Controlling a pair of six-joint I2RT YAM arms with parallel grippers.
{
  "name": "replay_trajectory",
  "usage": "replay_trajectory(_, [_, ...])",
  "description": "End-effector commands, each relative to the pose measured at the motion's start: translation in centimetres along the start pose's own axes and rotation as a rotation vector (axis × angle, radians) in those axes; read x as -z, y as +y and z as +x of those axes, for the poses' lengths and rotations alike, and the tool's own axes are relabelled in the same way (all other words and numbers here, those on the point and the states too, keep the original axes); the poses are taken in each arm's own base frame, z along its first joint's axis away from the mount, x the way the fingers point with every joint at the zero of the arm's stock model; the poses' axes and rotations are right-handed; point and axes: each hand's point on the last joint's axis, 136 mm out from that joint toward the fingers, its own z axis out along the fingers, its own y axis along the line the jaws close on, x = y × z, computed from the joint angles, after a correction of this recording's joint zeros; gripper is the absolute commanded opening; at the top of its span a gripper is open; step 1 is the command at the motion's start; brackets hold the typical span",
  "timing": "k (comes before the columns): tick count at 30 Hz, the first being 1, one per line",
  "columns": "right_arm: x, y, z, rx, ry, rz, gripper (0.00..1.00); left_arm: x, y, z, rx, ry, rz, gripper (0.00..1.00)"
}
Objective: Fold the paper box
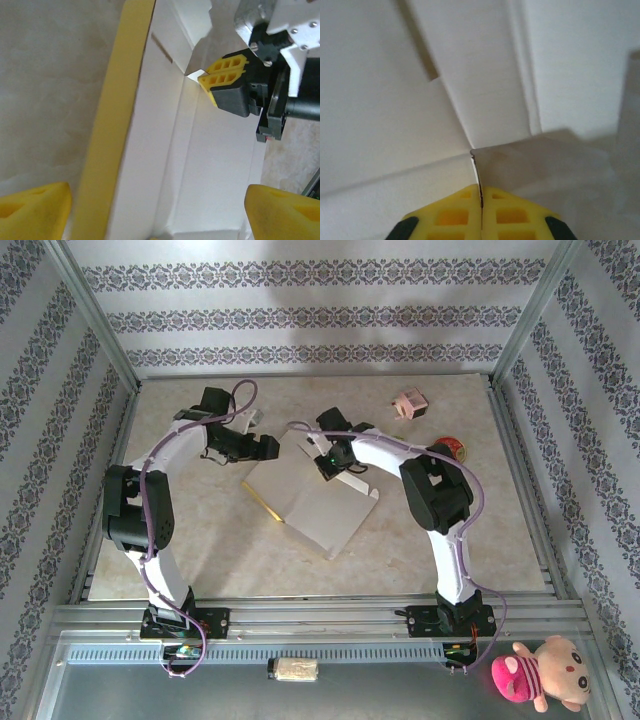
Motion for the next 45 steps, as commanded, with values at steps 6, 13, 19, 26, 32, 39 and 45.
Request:
replay_trajectory(6, [-0.4, -0.3, 0.0, 0.196, -0.084, 0.325, 0.03, 1.4, 1.0, -0.4, 0.027, -0.065, -0.022, 0.92])
replay_trajectory(13, [-0.5, 0.7, 0.0, 0.241, -0.139, 0.318, 0.04, 2.0, 3.2, -0.5, -0.007, -0.031, -0.120, 0.93])
replay_trajectory(19, [-0.4, 1.1, -0.2, 0.238, -0.151, 0.291, 0.04, 1.2, 1.1, -1.7, 0.075, 0.041, 0.110, 0.89])
replay_trajectory(26, [-0.2, 1.5, -0.7, 0.236, -0.163, 0.275, 0.05, -1.2, 1.8, -2.0, 0.169, 0.117, 0.194, 0.87])
replay_trajectory(32, [-0.4, 1.3, -0.5, 0.247, -0.154, 0.281, 0.05, -2.6, 1.6, -2.0, 0.235, 0.124, 0.303, 0.76])
replay_trajectory(39, [-0.7, 1.3, -0.5, 0.238, -0.145, 0.277, 0.05, -3.0, 1.2, -1.3, 0.265, 0.130, 0.362, 0.53])
replay_trajectory(45, [-0.6, 1.4, -0.7, 0.236, -0.147, 0.280, 0.05, -2.7, 0.6, -1.9, 0.264, 0.098, 0.401, 0.36])
